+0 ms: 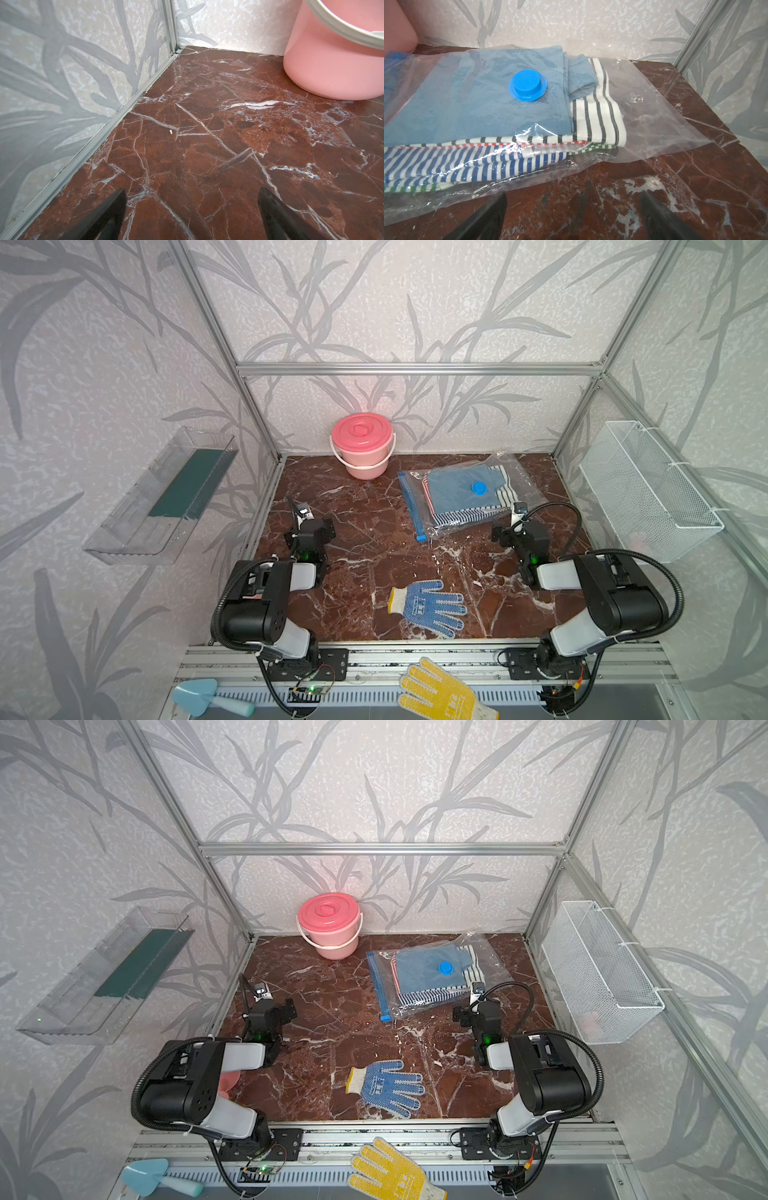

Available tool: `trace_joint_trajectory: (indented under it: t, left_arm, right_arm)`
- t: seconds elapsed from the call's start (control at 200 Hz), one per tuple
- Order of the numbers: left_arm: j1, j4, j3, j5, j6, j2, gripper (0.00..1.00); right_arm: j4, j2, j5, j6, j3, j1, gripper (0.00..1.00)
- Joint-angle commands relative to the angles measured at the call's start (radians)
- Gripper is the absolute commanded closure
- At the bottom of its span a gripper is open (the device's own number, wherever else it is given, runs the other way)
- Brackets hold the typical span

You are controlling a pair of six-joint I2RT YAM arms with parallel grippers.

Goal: Take the tank top out of the vacuum bag
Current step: Open the vacuum bag at the center of the board.

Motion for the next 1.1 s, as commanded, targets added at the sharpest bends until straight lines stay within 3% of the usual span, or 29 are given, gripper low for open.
trace_joint_trajectory:
  t: [0.0, 1.095]
  left_arm:
    - [-0.001, 0.015, 0.015, -0.016, 0.002, -0.005, 0.01]
    - [-0.001, 0.013, 0.016, -0.016, 0.004, -0.004, 0.01]
  right_arm:
    - [0.002, -0.018, 0.006, 0.005, 0.016, -0.002, 0.01]
    - [-0.004, -0.017, 0.002, 0.005, 0.018, -0.005, 0.01]
